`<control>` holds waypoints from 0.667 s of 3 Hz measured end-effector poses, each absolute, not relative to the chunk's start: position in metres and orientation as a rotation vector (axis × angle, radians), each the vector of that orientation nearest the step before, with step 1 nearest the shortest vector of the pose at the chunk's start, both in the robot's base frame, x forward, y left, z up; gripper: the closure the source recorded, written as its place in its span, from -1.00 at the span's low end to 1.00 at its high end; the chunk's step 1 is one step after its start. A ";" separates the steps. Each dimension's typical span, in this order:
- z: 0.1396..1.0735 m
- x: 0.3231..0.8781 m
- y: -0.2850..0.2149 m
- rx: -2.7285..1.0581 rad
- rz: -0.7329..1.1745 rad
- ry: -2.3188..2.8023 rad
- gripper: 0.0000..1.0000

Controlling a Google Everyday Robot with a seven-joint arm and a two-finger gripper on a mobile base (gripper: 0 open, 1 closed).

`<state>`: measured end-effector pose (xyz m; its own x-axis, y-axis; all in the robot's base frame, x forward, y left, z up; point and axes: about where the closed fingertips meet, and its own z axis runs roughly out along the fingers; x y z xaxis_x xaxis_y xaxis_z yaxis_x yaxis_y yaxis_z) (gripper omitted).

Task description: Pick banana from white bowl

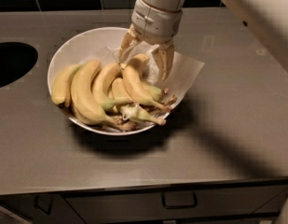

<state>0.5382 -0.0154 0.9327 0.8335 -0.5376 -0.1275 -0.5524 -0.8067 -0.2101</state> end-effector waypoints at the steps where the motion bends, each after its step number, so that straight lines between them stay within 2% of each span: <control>1: 0.943 0.549 0.005 -2.801 0.052 0.775 -0.38; 2: 0.944 0.557 0.024 -2.815 0.051 0.718 -0.38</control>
Offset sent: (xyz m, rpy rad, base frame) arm -0.0166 0.0208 0.0070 -0.1565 0.1373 0.1713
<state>0.5568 0.0238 0.9440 0.8791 -0.4679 -0.0910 -0.4761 -0.8520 -0.2180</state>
